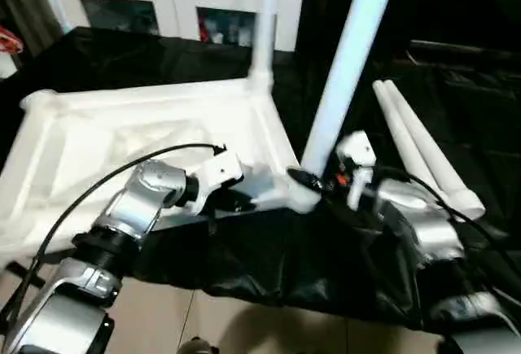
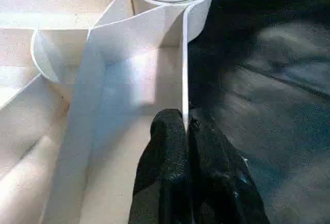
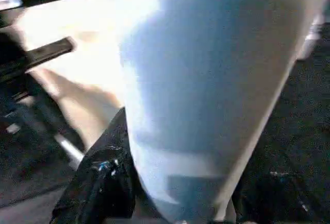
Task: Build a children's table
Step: Insert table leg to table base
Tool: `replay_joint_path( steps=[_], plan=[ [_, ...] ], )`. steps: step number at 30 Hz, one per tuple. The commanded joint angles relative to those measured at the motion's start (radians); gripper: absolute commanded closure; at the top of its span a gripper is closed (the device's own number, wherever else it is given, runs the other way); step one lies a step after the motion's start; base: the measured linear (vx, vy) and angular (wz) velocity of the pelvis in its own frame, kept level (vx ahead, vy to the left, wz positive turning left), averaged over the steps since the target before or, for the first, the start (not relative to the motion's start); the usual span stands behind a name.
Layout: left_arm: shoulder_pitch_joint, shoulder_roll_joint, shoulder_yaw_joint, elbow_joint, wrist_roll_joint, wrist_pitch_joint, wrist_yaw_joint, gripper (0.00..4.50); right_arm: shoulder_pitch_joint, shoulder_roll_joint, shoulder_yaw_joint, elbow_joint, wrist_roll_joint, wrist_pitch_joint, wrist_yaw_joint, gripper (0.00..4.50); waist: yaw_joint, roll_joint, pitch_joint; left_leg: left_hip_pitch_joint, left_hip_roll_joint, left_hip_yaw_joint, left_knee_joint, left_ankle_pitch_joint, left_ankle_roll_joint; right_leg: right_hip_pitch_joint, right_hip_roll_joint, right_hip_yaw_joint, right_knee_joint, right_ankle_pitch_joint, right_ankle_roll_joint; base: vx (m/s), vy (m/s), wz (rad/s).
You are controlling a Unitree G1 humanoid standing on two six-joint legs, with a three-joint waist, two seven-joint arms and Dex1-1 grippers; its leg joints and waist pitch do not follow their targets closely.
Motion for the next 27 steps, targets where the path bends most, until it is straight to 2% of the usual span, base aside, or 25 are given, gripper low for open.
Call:
replay_joint_path(
  steps=[1, 2, 4, 8, 11, 13, 17, 18, 19, 20, 22, 24, 27],
  plan=[
    [-0.042, -0.03, 0.04, -0.09, -0.012, 0.041, 0.062, 4.5, -0.01, 0.034, -0.001, 0.141, -0.053, 0.043, -0.136, 2.59, -0.002, 0.013, -0.056, 0.008, 0.032, -0.013, -0.075, -0.245, -0.014, 0.048, -0.087, 0.052, -0.072, -0.177, -0.217, 0.0, 0.0, 0.0],
    [-0.039, -0.062, 0.04, -0.118, -0.007, 0.078, 0.103, 4.5, -0.04, 0.059, -0.006, 0.181, -0.063, 0.054, -0.204, 2.59, -0.004, 0.019, -0.055, 0.007, 0.032, -0.014, -0.075, -0.247, -0.017, 0.049, -0.086, 0.051, -0.071, -0.178, -0.219, 0.0, 0.0, 0.0],
    [-0.036, -0.129, 0.034, -0.156, 0.015, 0.144, 0.196, 4.5, -0.09, 0.108, -0.021, 0.248, -0.074, 0.065, -0.287, 2.59, -0.013, 0.014, -0.054, 0.009, 0.032, -0.011, -0.074, -0.251, -0.022, 0.049, -0.085, 0.052, -0.074, -0.183, -0.225, 0.0, 0.0, 0.0],
    [-0.027, -0.178, 0.01, -0.178, 0.031, 0.176, 0.248, 4.5, -0.116, 0.138, -0.035, 0.277, -0.065, 0.074, -0.328, 2.59, -0.01, 0.012, -0.056, 0.006, 0.029, -0.009, -0.07, -0.212, 0.0, 0.054, -0.083, 0.051, -0.072, -0.139, -0.223, 0.0, 0.0, 0.0],
    [-0.025, -0.196, 0.004, -0.179, 0.029, 0.184, 0.262, 4.5, -0.118, 0.149, -0.035, 0.276, -0.066, 0.077, -0.335, 2.59, -0.009, 0.008, -0.056, 0.007, 0.029, -0.008, -0.07, -0.212, 0.01, 0.054, -0.084, 0.051, -0.074, -0.152, -0.215, 0.0, 0.0, 0.0],
    [-0.029, -0.2, -0.003, -0.18, 0.031, 0.179, 0.262, 4.5, -0.125, 0.158, -0.037, 0.28, -0.065, 0.071, -0.341, 2.59, -0.009, 0.012, -0.057, 0.008, 0.031, -0.009, -0.071, -0.227, 0.005, 0.053, -0.085, 0.051, -0.077, -0.178, -0.209, 0.0, 0.0, 0.0],
    [-0.031, -0.189, -0.011, -0.185, 0.052, 0.186, 0.264, 4.5, -0.146, 0.169, -0.044, 0.309, -0.085, 0.044, -0.358, 2.59, -0.013, 0.012, -0.059, 0.009, 0.031, -0.011, -0.073, -0.242, -0.007, 0.052, -0.085, 0.051, -0.077, -0.195, -0.204, 0.0, 0.0, 0.0],
    [-0.03, -0.188, -0.012, -0.188, 0.051, 0.188, 0.261, 4.5, -0.146, 0.171, -0.045, 0.307, -0.08, 0.042, -0.348, 2.59, -0.012, 0.004, -0.059, 0.008, 0.03, -0.01, -0.072, -0.241, -0.003, 0.054, -0.086, 0.051, -0.077, -0.204, -0.202, 0.0, 0.0, 0.0],
    [-0.03, -0.185, -0.013, -0.19, 0.05, 0.189, 0.258, 4.5, -0.147, 0.172, -0.049, 0.304, -0.074, 0.04, -0.343, 2.24, -0.012, 0.002, -0.059, 0.008, 0.03, -0.009, -0.072, -0.238, 0.0, 0.054, -0.087, 0.052, -0.079, -0.208, -0.2, 0.0, 0.0, 0.0],
    [-0.029, -0.18, -0.014, -0.197, 0.047, 0.192, 0.256, 4.5, -0.147, 0.175, -0.061, 0.295, -0.056, 0.047, -0.332, 2.24, -0.012, 0.0, -0.061, 0.008, 0.031, -0.009, -0.071, -0.226, 0.005, 0.054, -0.087, 0.052, -0.077, -0.204, -0.197, 0.0, 0.0, 0.0],
    [-0.027, -0.173, -0.014, -0.201, 0.045, 0.192, 0.253, 4.5, -0.148, 0.175, -0.068, 0.285, -0.046, 0.055, -0.326, 2.24, -0.011, 0.002, -0.063, 0.007, 0.032, -0.01, -0.071, -0.214, 0.008, 0.055, -0.087, 0.052, -0.074, -0.184, -0.2, 0.0, 0.0, 0.0],
    [-0.02, -0.156, -0.017, -0.206, 0.038, 0.155, 0.231, 4.5, -0.15, 0.167, -0.075, 0.258, -0.034, 0.061, -0.309, 1.82, -0.013, 0.002, -0.065, 0.007, 0.031, -0.008, -0.068, -0.188, 0.013, 0.055, -0.084, 0.051, -0.068, -0.131, -0.213, 0.0, 0.0, 0.0],
    [-0.014, -0.149, -0.019, -0.209, 0.033, 0.128, 0.215, 4.5, -0.151, 0.165, -0.082, 0.241, -0.022, 0.07, -0.286, 1.67, -0.013, 0.002, -0.066, 0.005, 0.029, -0.006, -0.064, -0.159, 0.024, 0.057, -0.084, 0.052, -0.064, -0.083, -0.225, 0.0, 0.0, 0.0]
  ],
)
